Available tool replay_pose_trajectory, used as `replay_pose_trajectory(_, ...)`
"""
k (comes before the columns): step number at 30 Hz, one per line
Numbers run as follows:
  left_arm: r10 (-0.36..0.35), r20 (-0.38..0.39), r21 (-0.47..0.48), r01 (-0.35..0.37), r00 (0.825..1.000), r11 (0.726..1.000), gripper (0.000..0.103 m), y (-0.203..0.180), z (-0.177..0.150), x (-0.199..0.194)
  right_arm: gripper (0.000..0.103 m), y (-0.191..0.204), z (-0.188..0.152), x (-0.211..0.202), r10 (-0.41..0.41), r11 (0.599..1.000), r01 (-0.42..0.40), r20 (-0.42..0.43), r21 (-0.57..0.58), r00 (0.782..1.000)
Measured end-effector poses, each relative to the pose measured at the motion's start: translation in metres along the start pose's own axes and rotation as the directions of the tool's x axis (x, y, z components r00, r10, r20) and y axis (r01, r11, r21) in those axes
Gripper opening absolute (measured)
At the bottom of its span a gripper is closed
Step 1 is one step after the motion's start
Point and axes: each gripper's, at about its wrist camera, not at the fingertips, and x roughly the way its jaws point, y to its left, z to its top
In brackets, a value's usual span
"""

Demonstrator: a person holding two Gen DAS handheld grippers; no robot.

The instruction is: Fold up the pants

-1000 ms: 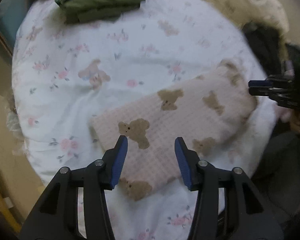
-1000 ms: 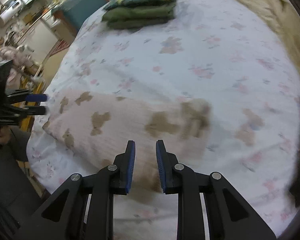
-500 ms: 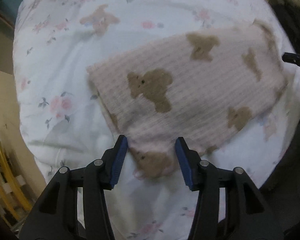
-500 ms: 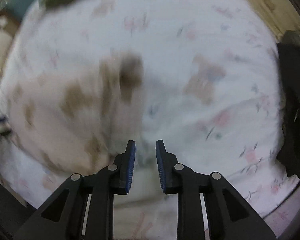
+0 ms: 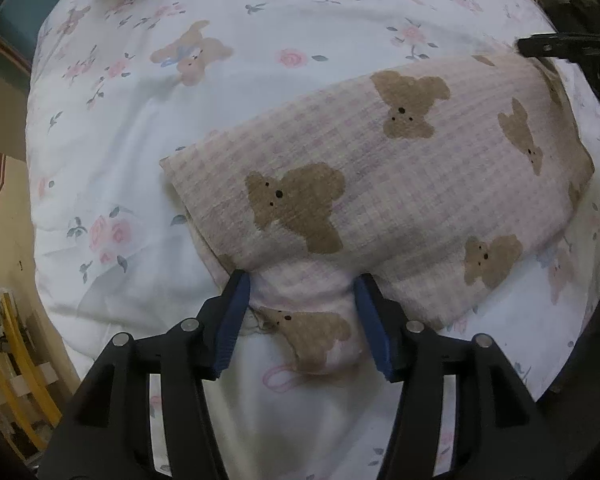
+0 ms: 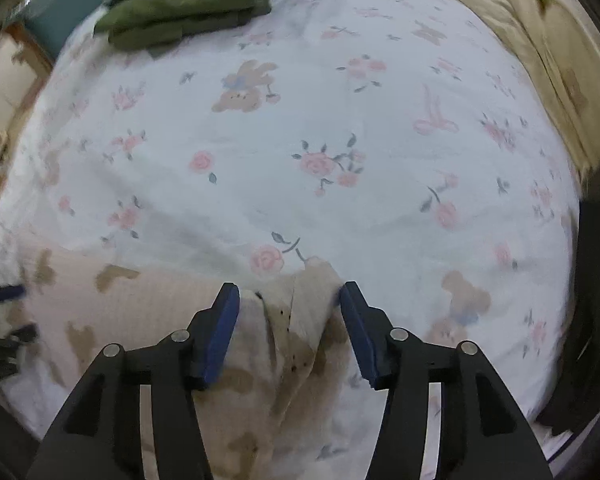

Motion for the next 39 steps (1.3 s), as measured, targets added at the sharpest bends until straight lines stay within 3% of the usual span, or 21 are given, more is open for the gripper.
replay_pose_trajectory(1, -0.013, -0.003, -0.002, 0.013, 1.0, 1.0, 0.052, 0.004, -0.004, 0.004, 0.026, -0.003, 0.001, 0.006, -0.032, 0.999, 0.032, -0.016, -0.005, 0.999)
replay_pose_trajectory(2, -0.022, -0.005, -0.009, 0.022, 1.0, 1.0, 0.053, 0.008, -0.007, 0.004, 0.02, -0.008, 0.0, 0.012, -0.06, 0.998, 0.06, -0.033, 0.007, 0.998)
replay_pose_trajectory(3, -0.036, -0.006, -0.018, 0.036, 0.999, 0.999, 0.053, 0.014, -0.012, 0.003, 0.021, -0.016, -0.001, 0.016, -0.083, 0.996, 0.084, -0.047, 0.034, 0.995)
replay_pose_trajectory(6, -0.045, -0.009, -0.013, 0.045, 0.999, 0.999, 0.054, 0.023, -0.014, 0.001, 0.028, -0.045, -0.006, 0.02, -0.03, 0.987, 0.039, -0.061, 0.154, 0.998)
replay_pose_trajectory(10, -0.041, -0.018, -0.015, 0.041, 0.999, 0.999, 0.055, 0.023, -0.014, 0.0, 0.044, -0.063, -0.014, 0.009, -0.023, 0.975, 0.029, -0.031, 0.219, 0.999)
replay_pose_trajectory(13, -0.054, -0.035, -0.035, 0.053, 0.998, 0.998, 0.055, 0.025, -0.01, -0.006, 0.048, -0.08, -0.024, 0.0, 0.087, 0.942, -0.082, 0.001, 0.324, 0.996)
replay_pose_trajectory(15, -0.127, -0.028, -0.094, 0.124, 0.992, 0.988, 0.055, 0.038, -0.007, -0.019, 0.051, -0.088, -0.029, -0.012, 0.151, 0.919, -0.163, 0.062, 0.36, 0.987)
replay_pose_trajectory(16, -0.154, -0.009, -0.114, 0.152, 0.988, 0.982, 0.056, 0.042, -0.008, -0.026, 0.061, -0.091, -0.032, -0.019, 0.177, 0.908, -0.199, 0.092, 0.368, 0.98)
replay_pose_trajectory(17, -0.173, 0.029, -0.142, 0.176, 0.984, 0.974, 0.059, 0.049, -0.007, -0.037, 0.077, -0.093, -0.036, -0.024, 0.211, 0.897, -0.242, 0.123, 0.369, 0.97)
replay_pose_trajectory(19, -0.159, 0.109, -0.201, 0.178, 0.981, 0.963, 0.078, 0.066, -0.006, -0.053, 0.088, -0.094, -0.042, -0.027, 0.272, 0.877, -0.312, 0.157, 0.365, 0.949)
replay_pose_trajectory(21, -0.115, 0.167, -0.293, 0.161, 0.979, 0.942, 0.086, 0.084, -0.005, -0.06, 0.088, -0.087, -0.045, -0.021, 0.307, 0.871, -0.338, 0.14, 0.357, 0.941)
replay_pose_trajectory(25, -0.133, 0.166, -0.401, 0.19, 0.977, 0.896, 0.086, 0.1, -0.005, -0.036, 0.088, -0.072, -0.053, 0.001, 0.373, 0.862, -0.372, 0.067, 0.344, 0.926)
replay_pose_trajectory(27, -0.154, 0.141, -0.393, 0.199, 0.978, 0.898, 0.086, 0.09, -0.006, -0.017, 0.088, -0.064, -0.05, 0.008, 0.405, 0.859, -0.396, 0.043, 0.324, 0.913)
replay_pose_trajectory(30, -0.108, 0.136, -0.304, 0.145, 0.985, 0.942, 0.086, 0.069, 0.002, 0.001, 0.088, -0.042, -0.053, 0.02, 0.394, 0.889, -0.379, -0.007, 0.256, 0.919)
replay_pose_trajectory(32, -0.101, 0.181, -0.282, 0.15, 0.978, 0.948, 0.079, 0.063, 0.001, -0.001, 0.086, -0.032, -0.059, 0.024, 0.37, 0.911, -0.356, -0.033, 0.207, 0.929)
replay_pose_trajectory(33, -0.128, 0.188, -0.272, 0.177, 0.974, 0.946, 0.064, 0.058, 0.002, -0.001, 0.082, -0.027, -0.061, 0.024, 0.358, 0.92, -0.347, -0.033, 0.183, 0.933)
replay_pose_trajectory(34, -0.141, 0.185, -0.248, 0.185, 0.973, 0.951, 0.052, 0.054, 0.003, -0.002, 0.063, -0.022, -0.062, 0.022, 0.366, 0.921, -0.356, -0.032, 0.159, 0.93)
replay_pose_trajectory(35, -0.153, 0.181, -0.215, 0.191, 0.971, 0.958, 0.042, 0.049, 0.005, -0.003, 0.034, -0.017, -0.062, 0.02, 0.387, 0.914, -0.38, -0.029, 0.144, 0.921)
replay_pose_trajectory(37, -0.191, 0.17, -0.176, 0.221, 0.967, 0.959, 0.014, 0.041, 0.008, -0.004, 0.016, -0.004, -0.062, 0.021, 0.411, 0.908, -0.405, -0.045, 0.109, 0.91)
replay_pose_trajectory(39, -0.202, 0.173, -0.159, 0.23, 0.964, 0.96, 0.007, 0.037, 0.009, -0.009, 0.012, 0.005, -0.062, 0.019, 0.391, 0.919, -0.388, -0.045, 0.073, 0.919)
